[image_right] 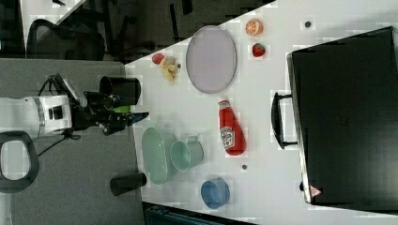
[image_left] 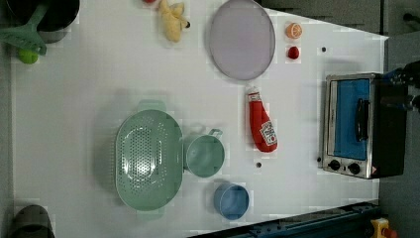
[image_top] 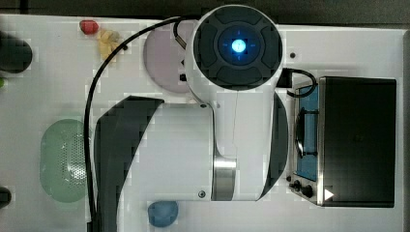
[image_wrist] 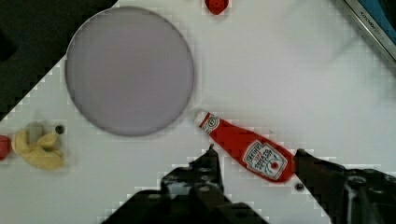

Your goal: Pick Ketchup from the table and place it in strainer.

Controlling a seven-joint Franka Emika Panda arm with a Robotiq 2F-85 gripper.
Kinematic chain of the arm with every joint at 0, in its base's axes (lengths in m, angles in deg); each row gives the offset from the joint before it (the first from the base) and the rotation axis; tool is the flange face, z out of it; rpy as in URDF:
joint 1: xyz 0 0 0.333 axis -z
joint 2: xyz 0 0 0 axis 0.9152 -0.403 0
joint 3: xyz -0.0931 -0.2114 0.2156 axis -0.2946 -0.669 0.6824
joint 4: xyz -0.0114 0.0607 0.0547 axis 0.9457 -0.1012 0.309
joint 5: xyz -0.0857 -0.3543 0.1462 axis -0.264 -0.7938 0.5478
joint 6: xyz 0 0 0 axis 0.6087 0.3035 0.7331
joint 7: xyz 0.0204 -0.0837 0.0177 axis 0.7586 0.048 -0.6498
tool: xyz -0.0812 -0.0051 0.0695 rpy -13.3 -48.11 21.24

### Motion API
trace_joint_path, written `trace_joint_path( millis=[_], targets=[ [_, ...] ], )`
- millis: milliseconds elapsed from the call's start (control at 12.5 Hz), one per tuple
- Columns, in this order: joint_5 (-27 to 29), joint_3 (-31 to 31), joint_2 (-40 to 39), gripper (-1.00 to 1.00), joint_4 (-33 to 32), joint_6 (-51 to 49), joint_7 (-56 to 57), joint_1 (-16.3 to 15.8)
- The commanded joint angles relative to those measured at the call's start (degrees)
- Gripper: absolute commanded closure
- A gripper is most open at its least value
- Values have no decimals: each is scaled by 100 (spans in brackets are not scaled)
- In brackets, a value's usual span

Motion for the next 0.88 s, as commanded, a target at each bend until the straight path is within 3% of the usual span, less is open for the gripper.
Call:
trace_joint_path(
  millis=[80, 240, 880],
  targets=[
    [147, 254, 1424, -59, -611, -907, 293, 644],
    [147, 283, 1406, -99, -634, -903, 318, 639],
    [149, 696, 935, -100, -1400, -76, 1469, 587]
  ],
)
